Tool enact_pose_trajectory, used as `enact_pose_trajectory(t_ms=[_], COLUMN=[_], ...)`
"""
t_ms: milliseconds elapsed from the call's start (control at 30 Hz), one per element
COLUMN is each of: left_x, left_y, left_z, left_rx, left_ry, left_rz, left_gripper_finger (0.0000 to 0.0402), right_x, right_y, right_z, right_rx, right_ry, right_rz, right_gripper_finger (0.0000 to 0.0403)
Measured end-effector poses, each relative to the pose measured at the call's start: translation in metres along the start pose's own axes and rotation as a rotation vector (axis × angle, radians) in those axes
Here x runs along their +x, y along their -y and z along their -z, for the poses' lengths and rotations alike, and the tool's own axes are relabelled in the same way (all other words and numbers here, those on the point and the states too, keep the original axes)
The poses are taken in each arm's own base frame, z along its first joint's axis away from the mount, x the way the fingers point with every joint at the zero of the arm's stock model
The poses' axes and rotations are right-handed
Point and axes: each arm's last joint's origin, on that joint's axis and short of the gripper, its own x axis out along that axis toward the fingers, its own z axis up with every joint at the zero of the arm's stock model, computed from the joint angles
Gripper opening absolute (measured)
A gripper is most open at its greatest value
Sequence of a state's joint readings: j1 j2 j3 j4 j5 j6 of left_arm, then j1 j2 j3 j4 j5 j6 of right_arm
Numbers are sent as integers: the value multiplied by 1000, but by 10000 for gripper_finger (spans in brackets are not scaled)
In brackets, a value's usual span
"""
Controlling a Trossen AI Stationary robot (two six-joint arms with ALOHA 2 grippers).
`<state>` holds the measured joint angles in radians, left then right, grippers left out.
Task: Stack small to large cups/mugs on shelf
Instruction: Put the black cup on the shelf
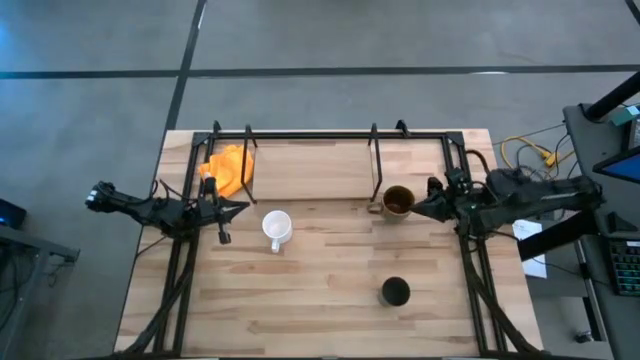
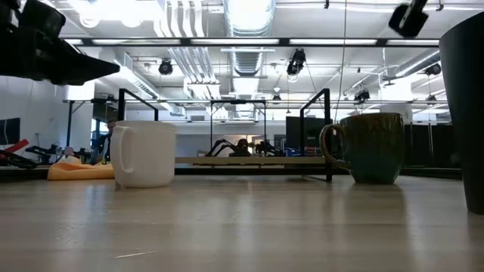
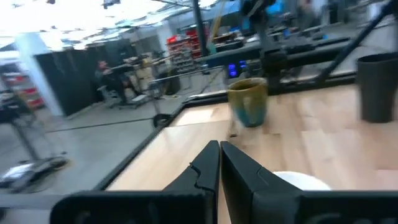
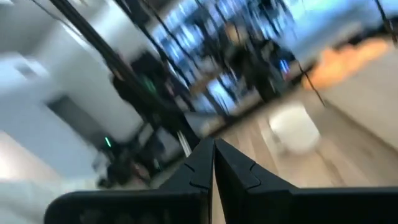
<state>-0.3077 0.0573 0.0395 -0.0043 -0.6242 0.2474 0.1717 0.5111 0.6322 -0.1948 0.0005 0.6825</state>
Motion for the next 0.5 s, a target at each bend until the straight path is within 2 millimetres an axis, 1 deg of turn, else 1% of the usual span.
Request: enact_pose_trajectory(t_ms=[67, 200, 267, 333, 433, 500], left_x=[0, -1, -2, -3, -2, -2], left_y=[-1, -4, -7, -9, -12, -15], left_z=[-1, -11, -20, -30, -46, -59], left_rx=[-52, -335, -412, -427, -386, -387], left_ry=[7, 90, 119, 136, 140, 149], left_rz=[-20, -28, -25, -6, 22, 22], left_gripper_finger=[0, 0, 0, 0, 0, 0], right_x=[2, 6, 10, 14, 24, 34], right_y=[-15, -45, -58, -70, -87, -93], right_z=[-13, -38, -48, -57, -67, -69], right_rx=[-16, -65, -84, -98, -110, -58], right_ry=[-112, -335, -439, -531, -637, -694], right_rz=[56, 161, 207, 247, 301, 356], right_gripper_finger=[9, 9, 9, 9, 9, 9])
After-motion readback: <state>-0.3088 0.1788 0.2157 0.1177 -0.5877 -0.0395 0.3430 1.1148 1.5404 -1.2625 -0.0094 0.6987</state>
